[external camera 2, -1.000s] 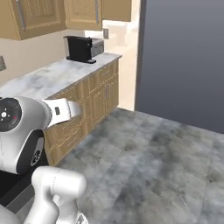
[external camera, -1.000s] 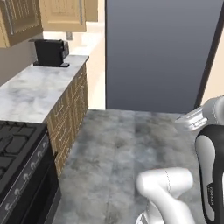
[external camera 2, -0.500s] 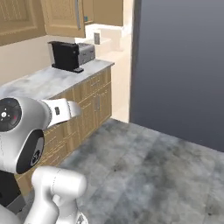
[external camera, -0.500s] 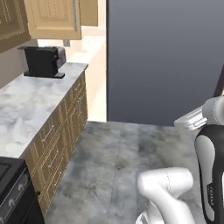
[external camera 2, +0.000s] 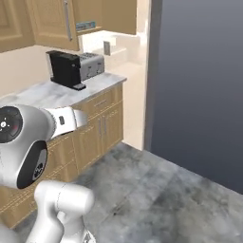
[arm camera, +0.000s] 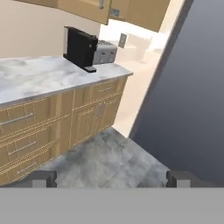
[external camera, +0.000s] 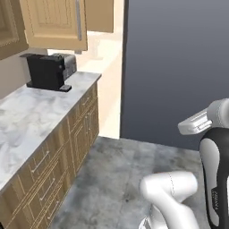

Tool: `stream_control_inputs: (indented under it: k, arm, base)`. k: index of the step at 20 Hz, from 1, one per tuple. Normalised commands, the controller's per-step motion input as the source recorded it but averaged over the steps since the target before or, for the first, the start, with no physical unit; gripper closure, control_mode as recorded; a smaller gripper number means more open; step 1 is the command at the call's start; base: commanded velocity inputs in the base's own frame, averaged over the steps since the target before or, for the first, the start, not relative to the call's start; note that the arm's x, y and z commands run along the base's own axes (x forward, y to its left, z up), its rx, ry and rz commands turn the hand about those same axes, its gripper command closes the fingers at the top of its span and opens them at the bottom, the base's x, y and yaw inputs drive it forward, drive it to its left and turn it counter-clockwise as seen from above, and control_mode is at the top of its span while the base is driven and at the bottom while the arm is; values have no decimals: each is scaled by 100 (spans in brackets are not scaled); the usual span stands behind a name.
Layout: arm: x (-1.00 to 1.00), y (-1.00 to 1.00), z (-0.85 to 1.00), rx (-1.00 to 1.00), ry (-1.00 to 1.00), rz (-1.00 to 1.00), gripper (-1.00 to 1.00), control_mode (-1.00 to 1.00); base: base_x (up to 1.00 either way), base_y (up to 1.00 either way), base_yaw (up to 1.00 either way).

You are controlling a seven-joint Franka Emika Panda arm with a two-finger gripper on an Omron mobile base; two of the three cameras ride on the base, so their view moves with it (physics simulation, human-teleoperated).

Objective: Retrieve the tupperware and aluminum foil from the cabinet and place them on the dining counter near the plate with broccoli and cucumber to prepare for storing leftovers.

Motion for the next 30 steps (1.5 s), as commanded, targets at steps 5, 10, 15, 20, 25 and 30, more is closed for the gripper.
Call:
stream_control_inputs:
  k: [5,10,15,20,25,30]
  arm:
    - [0,0,0,0,0,0,-100,100]
    - [0,0,0,0,0,0,-100,100]
    - [0,0,0,0,0,0,-100,100]
    - [0,0,0,0,0,0,-100,100]
    - [0,0,0,0,0,0,-100,100]
    - [0,0,0,0,0,0,-100,100]
  base:
    - [100,-27,35]
    - [100,-25,40]
    - [100,-28,44]
    - [100,-27,47]
    - [100,-32,48]
    - [96,-56,43]
